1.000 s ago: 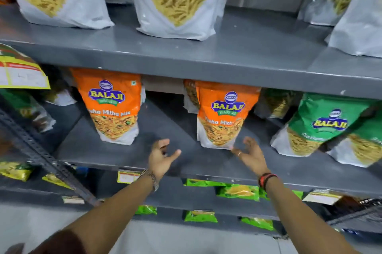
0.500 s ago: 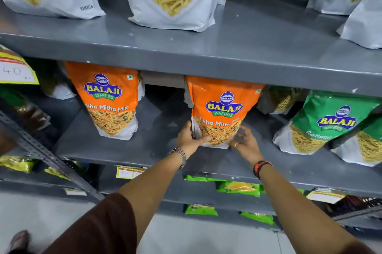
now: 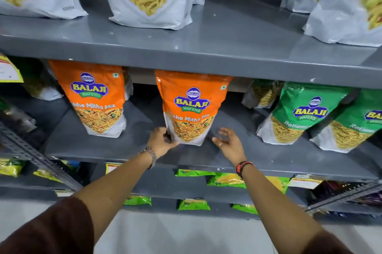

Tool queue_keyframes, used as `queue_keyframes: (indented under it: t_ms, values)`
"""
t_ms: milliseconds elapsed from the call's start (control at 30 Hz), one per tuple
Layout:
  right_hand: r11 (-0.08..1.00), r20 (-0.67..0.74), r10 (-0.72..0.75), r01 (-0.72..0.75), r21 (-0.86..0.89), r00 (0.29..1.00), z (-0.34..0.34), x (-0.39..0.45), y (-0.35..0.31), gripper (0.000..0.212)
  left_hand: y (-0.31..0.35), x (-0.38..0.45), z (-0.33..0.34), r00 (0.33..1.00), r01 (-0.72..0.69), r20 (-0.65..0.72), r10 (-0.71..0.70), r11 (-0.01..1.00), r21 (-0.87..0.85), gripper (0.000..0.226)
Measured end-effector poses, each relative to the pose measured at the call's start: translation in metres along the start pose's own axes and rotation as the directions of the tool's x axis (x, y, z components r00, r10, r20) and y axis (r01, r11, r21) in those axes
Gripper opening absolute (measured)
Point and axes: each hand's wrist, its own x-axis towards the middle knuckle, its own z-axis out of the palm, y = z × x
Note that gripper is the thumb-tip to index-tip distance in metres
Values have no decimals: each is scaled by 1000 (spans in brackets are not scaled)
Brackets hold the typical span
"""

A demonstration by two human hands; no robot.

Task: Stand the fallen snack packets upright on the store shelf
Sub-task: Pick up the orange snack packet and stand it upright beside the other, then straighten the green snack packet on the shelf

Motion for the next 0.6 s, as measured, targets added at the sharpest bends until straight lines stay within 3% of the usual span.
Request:
queue_keyframes:
  t_ms: [67,133,300,333,467,600]
  values:
    - [1000,-80,-9,11,25,997,-26,-11,18,34,-7,-8,13,997,32,-78,-29,999,41,24]
    - [997,-171,-3,17,80,985,-57,-24,40,23,-7,-14,25,985,125,-123,-124,992,0,29]
    - [993,-371,-35,73,89,928,-153,-39,83,21,28,-27,90,969,248,70,-238,926,-284,6]
    - [995,-376,-37,70,73,926,-171,-35,86,26,39,-30,107,968,252,96,-233,923,-291,14]
    - [993,-236,-29,55,106,971,-232,-2,75,53,101,-27,177,986,114,149,-79,964,-241,50]
    - [959,-15,-191,190,211,981,-266,36,55,70,170,-10,228,986,-3,158,54,951,-310,90]
